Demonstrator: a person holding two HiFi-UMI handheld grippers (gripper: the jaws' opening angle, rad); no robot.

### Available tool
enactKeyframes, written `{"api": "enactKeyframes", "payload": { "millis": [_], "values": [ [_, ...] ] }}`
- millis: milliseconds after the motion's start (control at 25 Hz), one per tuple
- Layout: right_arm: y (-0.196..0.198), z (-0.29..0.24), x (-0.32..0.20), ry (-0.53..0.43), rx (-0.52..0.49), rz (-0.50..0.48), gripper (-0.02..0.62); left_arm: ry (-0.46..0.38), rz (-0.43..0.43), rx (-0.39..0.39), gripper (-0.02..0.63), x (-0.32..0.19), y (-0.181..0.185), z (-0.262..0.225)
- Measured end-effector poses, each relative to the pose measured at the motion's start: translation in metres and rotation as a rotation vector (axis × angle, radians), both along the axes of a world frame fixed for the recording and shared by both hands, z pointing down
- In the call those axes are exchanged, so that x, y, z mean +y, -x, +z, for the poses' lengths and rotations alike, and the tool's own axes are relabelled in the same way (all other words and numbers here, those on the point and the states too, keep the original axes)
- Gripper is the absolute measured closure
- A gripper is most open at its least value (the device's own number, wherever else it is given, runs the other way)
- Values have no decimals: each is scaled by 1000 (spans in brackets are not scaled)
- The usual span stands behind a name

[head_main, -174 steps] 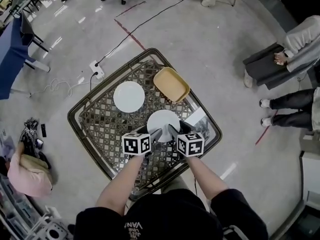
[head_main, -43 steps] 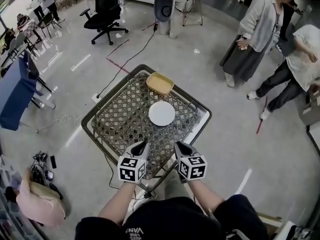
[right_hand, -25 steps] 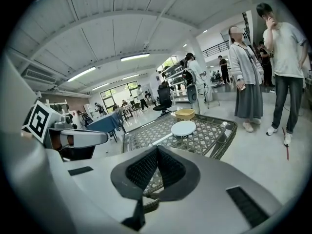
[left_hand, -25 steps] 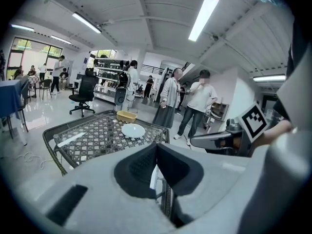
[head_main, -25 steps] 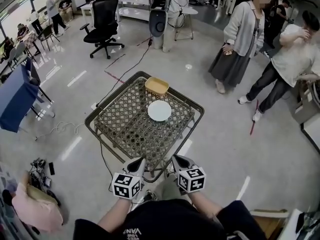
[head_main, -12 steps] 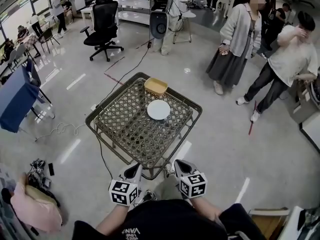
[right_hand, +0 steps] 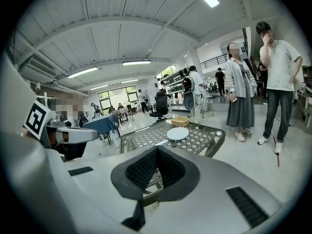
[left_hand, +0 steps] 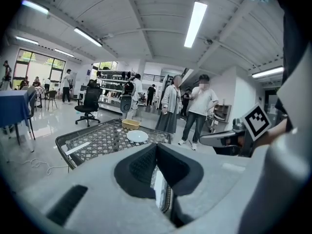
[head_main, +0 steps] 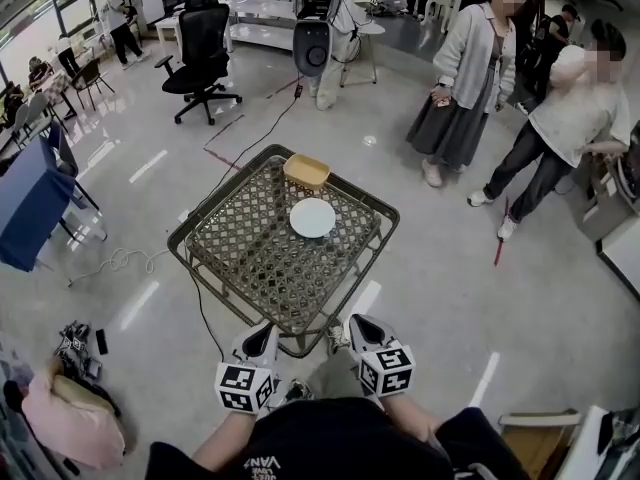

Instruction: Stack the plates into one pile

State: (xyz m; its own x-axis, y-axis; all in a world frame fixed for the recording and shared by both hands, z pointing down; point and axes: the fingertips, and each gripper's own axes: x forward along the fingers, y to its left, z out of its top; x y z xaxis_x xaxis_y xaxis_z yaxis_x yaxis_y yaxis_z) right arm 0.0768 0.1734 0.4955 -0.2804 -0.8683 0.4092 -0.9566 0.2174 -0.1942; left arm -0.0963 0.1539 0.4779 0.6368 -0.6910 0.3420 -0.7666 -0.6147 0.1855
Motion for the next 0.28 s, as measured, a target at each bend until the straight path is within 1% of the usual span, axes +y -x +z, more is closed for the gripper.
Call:
{"api": "enactKeyframes", "payload": {
  "millis": [280],
  "values": [
    [8,-4,4,-11,-11,-1,595,-6,5,-7,586,7,8,-1]
  ]
}}
